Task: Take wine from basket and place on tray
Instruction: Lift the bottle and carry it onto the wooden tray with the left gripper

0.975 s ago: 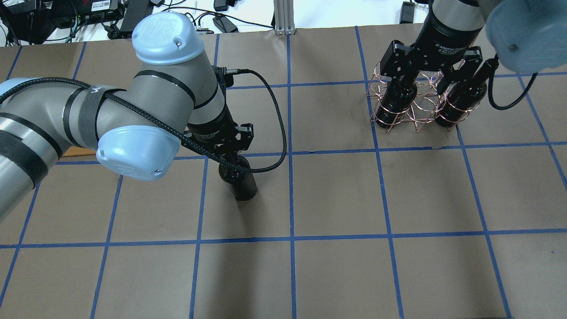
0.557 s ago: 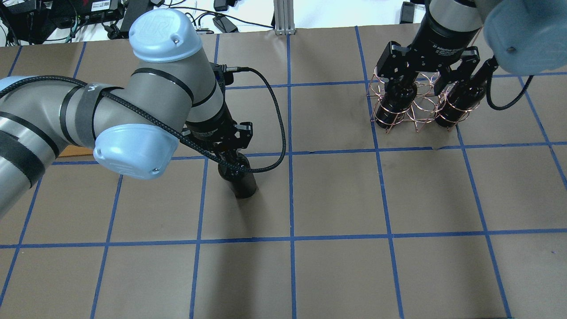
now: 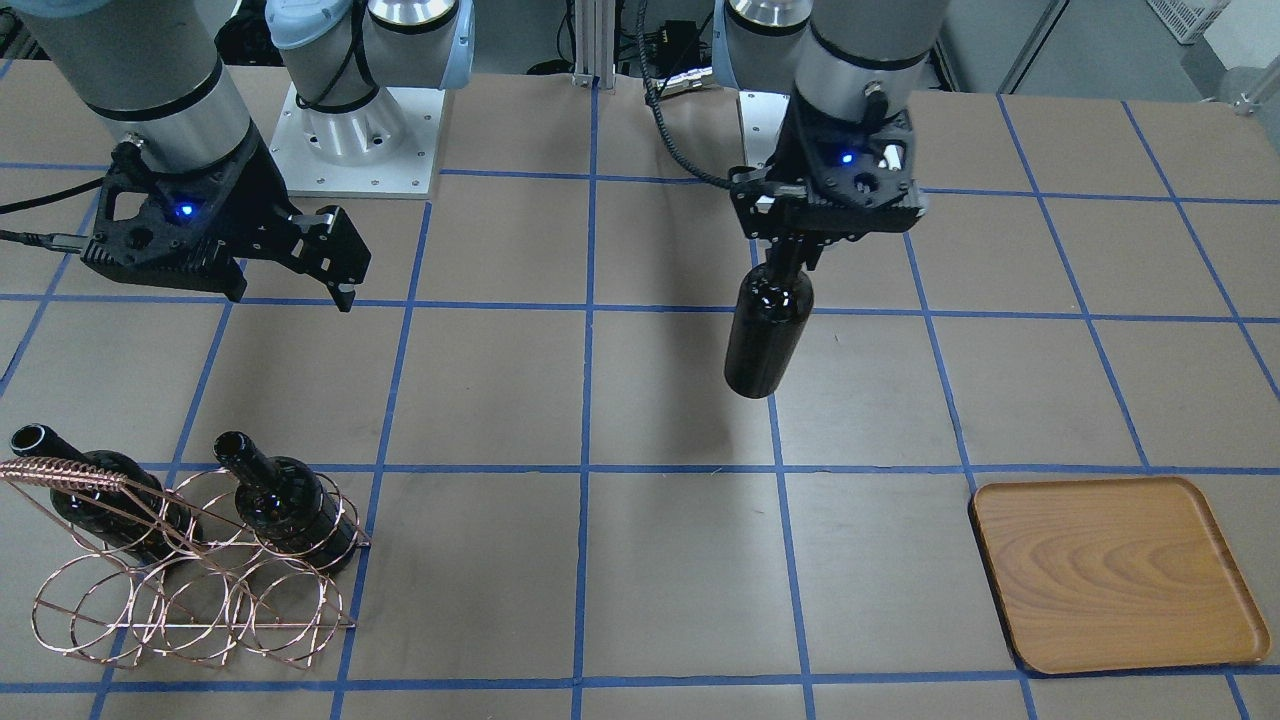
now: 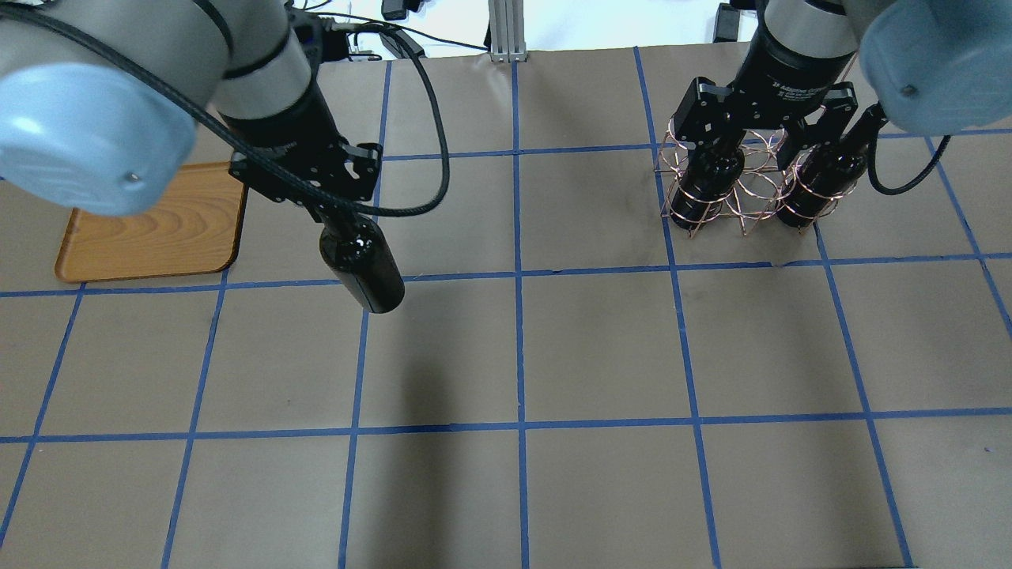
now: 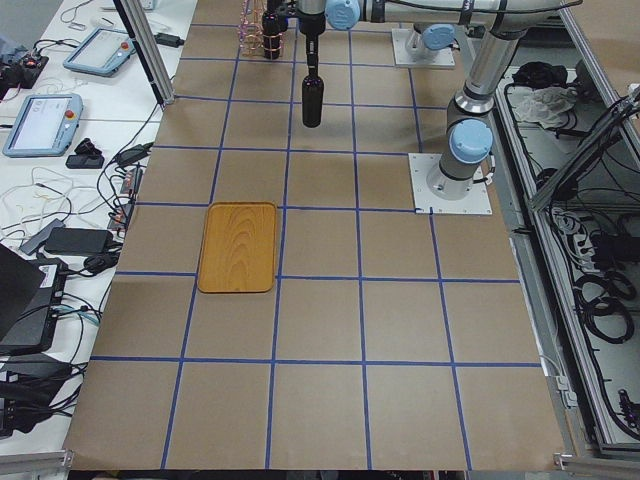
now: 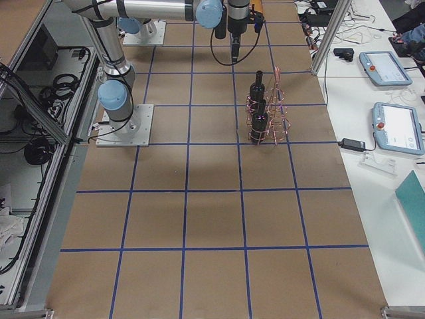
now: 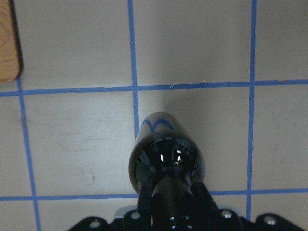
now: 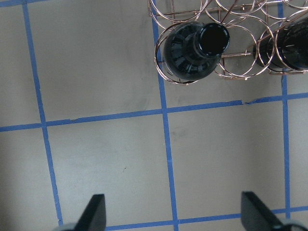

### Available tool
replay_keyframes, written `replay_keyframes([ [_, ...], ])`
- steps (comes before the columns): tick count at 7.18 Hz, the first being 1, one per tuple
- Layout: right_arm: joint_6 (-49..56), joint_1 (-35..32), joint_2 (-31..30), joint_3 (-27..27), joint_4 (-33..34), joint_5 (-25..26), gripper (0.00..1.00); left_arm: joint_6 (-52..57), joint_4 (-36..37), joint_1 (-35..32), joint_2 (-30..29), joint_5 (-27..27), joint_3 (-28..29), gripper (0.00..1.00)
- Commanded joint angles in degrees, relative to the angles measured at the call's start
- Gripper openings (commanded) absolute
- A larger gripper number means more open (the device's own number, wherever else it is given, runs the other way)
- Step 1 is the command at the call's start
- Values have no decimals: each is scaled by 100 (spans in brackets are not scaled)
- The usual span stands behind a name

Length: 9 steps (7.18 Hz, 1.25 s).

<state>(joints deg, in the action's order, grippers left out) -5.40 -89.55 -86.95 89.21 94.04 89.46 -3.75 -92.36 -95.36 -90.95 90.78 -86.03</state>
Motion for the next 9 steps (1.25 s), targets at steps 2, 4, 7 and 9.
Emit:
replay_keyframes([
  [2,12,-18,-15,0,-9,36,100,2347,-484,1936,-221,-96,535,0],
  [4,414,-27,-15,17,9,28,100,3490,-48,2782,-571,-43,596,0],
  [7,338,-36,3,17,53,-51,100,4101,996,3268,-1545,-87,1052,0],
  [9,346,-36,20,17,70,-51,100,4320,1142,3470,-2275,-121,1429,0],
])
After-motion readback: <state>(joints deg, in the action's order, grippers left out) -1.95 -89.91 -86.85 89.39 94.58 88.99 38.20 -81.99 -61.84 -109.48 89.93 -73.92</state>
